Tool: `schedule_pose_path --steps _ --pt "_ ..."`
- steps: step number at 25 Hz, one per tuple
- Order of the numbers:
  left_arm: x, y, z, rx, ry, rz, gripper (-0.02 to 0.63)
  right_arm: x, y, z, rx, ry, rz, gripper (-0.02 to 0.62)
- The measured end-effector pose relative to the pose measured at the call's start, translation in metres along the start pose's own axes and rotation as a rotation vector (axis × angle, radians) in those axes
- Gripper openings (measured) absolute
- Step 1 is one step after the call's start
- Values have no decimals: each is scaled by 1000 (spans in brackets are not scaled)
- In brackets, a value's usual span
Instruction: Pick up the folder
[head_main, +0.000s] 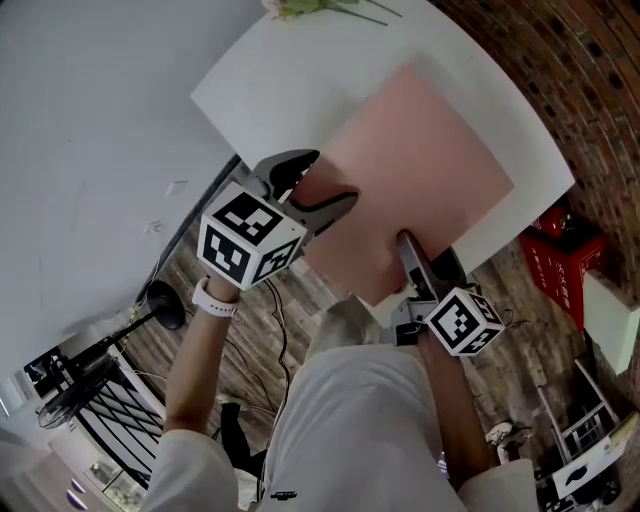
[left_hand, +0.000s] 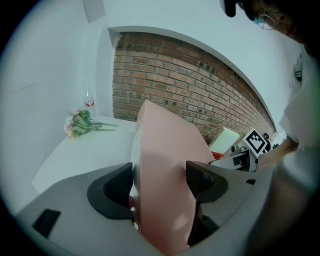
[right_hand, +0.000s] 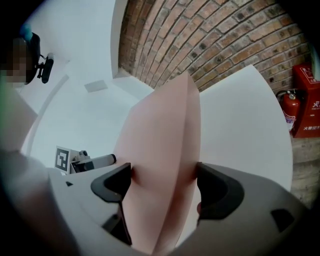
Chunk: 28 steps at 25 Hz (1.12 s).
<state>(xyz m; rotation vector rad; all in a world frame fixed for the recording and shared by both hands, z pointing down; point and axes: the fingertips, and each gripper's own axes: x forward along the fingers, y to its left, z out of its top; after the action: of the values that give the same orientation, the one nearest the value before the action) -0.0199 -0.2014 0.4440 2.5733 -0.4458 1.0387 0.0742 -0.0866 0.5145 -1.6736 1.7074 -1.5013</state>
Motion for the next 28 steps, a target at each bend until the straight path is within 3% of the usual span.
schedule_pose_path --steps 11,28 --pt "-51 -14 15 -121 -191 85 341 -23 46 36 -250 -7 59 405" --pt "-150 -37 35 -176 -514 193 339 -62 143 61 -574 -29 185 405"
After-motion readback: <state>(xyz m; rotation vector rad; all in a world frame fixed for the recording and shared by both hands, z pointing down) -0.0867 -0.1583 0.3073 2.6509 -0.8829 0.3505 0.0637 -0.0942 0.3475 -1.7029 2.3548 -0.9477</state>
